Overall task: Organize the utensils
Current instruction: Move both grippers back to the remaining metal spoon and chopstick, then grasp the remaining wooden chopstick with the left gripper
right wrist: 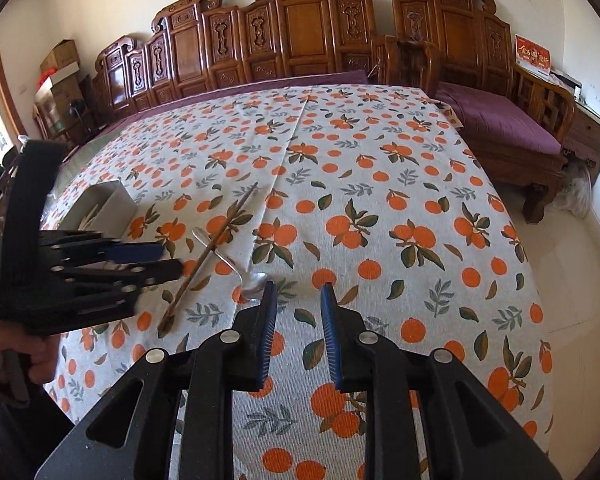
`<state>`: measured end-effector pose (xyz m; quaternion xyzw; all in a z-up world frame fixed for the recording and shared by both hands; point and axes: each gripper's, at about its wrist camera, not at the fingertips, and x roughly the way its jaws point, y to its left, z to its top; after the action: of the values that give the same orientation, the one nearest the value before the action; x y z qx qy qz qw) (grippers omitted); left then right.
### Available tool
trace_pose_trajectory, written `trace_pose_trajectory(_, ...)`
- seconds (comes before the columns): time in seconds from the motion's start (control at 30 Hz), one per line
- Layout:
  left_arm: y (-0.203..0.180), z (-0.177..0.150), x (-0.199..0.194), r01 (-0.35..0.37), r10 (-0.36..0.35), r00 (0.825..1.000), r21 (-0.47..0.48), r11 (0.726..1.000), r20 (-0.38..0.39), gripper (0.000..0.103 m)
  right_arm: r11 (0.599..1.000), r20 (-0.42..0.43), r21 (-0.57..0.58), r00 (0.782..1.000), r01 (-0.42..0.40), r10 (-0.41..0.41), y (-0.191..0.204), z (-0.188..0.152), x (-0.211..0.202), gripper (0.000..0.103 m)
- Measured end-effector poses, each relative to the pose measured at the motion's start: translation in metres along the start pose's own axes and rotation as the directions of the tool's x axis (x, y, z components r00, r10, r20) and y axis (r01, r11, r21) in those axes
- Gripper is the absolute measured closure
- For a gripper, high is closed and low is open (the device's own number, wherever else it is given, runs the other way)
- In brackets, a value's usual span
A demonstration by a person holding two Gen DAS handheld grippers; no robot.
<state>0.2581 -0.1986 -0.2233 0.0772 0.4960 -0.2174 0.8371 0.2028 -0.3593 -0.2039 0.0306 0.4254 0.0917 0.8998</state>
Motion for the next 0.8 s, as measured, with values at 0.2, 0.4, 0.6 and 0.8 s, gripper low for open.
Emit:
trace_pose_trajectory(0.2,0.002,0.005,0.027,-0.006,0.005,0.999,-0.025,1.000,-0.039,0.086,1.000,-0.013,0.003,1.000,-0.009,0.009,0.001,-0.003,0.006,0.078)
trace_pose_trajectory(0.4,0.009,0.005,0.026,-0.005,0.003,0.999,-0.037,0.999,-0.037,0.099,0.999,-0.021,0.016,0.999,-0.031,0.031,0.003,-0.002,0.012,0.078)
trace_pose_trajectory(0.6,0.020,-0.007,0.003,-0.010,0.009,1.000,-0.039,0.999,-0.013,0.099,0.999,-0.041,0.003,0.998,-0.041,0.041,0.013,-0.001,0.027,0.073)
trace_pose_trajectory(0.8,0.025,-0.015,-0.027,-0.011,0.012,0.999,-0.027,1.000,0.032,0.099,0.997,-0.071,0.045,0.995,-0.062,0.066,0.014,0.006,0.049,0.071)
